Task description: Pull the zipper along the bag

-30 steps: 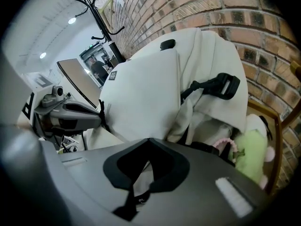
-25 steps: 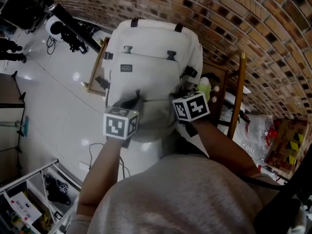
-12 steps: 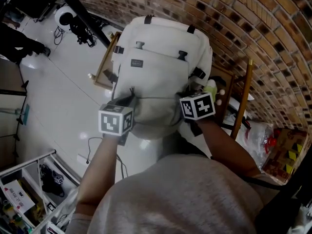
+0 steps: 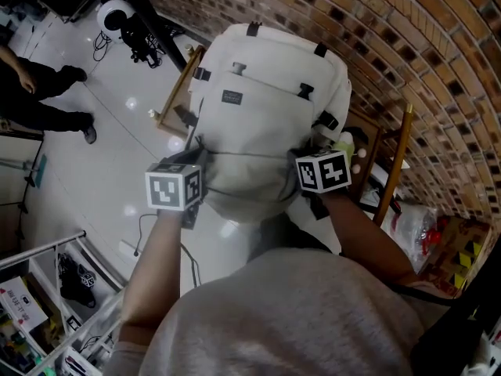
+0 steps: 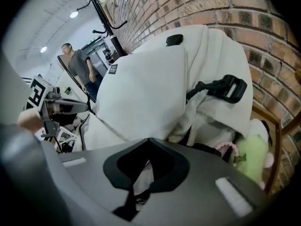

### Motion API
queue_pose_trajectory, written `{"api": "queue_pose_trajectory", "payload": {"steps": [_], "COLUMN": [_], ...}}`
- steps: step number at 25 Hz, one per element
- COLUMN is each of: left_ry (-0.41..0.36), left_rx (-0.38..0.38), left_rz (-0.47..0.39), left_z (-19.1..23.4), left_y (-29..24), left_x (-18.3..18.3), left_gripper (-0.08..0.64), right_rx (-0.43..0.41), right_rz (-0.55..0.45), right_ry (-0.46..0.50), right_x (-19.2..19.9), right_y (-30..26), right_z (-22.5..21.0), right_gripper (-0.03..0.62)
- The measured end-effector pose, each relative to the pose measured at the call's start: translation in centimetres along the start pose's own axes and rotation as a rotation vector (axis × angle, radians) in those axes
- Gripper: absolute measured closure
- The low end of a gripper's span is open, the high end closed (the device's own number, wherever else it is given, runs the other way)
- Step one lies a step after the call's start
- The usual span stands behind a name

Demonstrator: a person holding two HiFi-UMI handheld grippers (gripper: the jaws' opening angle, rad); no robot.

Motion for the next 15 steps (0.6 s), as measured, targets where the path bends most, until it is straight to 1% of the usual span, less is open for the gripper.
{"api": "queue_pose_trajectory", "payload": {"steps": [12, 15], "left_ry": [0.059, 0.057], "left_rx": [-0.038, -0.045], "left_rz": [-0.034, -0.040], "left_z": [2.7, 2.9], "left_y": [1.2, 1.2], "left_x": [0.3, 0.4], "left_gripper": [0.549, 0.549], "right_rx": [0.012, 0.015], "right_rz": [0.016, 0.018], "right_ry": [0.011, 0.016], "right_x": [0.0, 0.0], "right_y": [-0.2, -0.2], "right_z": [0.1, 0.1], "right_gripper": [0.592, 0.592]}}
Point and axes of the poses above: the fingertips, and each gripper's own axes: y backward along the fingers, z to its left, x out of its underside, the point moved 9 cm from there along y, backward along the fingers, and after that the axes turned 7 degrees about x, right-handed, at the moved point
